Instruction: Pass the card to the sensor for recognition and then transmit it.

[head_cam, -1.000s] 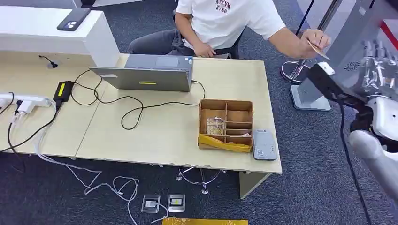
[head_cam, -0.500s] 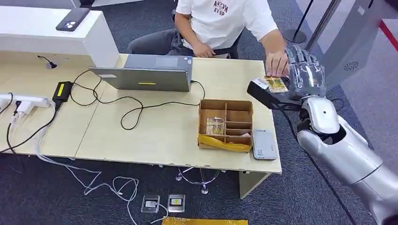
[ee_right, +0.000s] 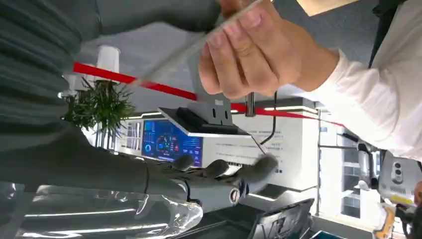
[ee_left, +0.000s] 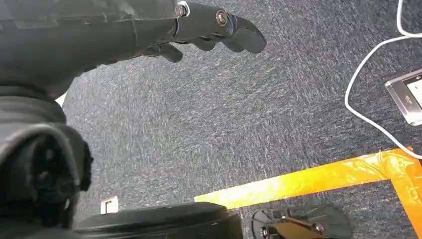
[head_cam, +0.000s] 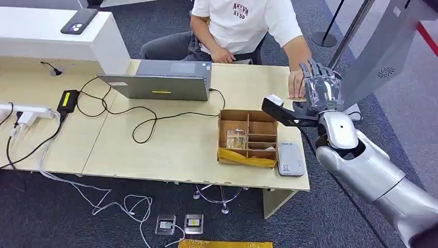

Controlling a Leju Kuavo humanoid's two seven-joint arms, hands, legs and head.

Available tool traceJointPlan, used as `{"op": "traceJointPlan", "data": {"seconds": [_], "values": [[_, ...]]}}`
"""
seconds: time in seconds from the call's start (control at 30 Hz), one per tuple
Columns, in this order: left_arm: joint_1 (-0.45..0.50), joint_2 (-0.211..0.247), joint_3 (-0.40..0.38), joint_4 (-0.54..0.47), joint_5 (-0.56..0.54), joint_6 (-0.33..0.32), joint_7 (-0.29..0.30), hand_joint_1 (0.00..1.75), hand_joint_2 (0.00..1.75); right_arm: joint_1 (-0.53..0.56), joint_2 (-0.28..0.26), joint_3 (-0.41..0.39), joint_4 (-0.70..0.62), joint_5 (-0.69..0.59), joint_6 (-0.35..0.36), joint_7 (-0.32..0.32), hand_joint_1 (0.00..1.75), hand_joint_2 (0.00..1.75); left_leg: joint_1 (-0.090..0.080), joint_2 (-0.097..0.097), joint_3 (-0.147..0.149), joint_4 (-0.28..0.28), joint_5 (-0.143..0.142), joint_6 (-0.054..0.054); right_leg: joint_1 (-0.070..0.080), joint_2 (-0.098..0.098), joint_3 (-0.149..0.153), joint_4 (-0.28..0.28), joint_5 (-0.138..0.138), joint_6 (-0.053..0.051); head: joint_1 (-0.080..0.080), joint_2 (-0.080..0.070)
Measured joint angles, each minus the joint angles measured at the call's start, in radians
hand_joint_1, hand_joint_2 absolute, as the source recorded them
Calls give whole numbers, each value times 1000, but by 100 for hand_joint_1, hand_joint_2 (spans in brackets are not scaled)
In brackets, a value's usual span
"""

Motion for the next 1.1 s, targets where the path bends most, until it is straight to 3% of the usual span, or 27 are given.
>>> {"op": "traceJointPlan", "data": {"seconds": [0.77,1.1], "values": [[1,5,0,2,0,0,0,0,0,-17,24,39,35,-17,-10,-10,175,175,0,0,0,0,0,0,0,0,0,0,0,0,0,0],[2,5,2,2,0,1,0,0,0,0,26,38,36,-73,-67,-18,175,175,0,1,1,0,0,0,0,1,-1,0,0,0,0,0]]}}
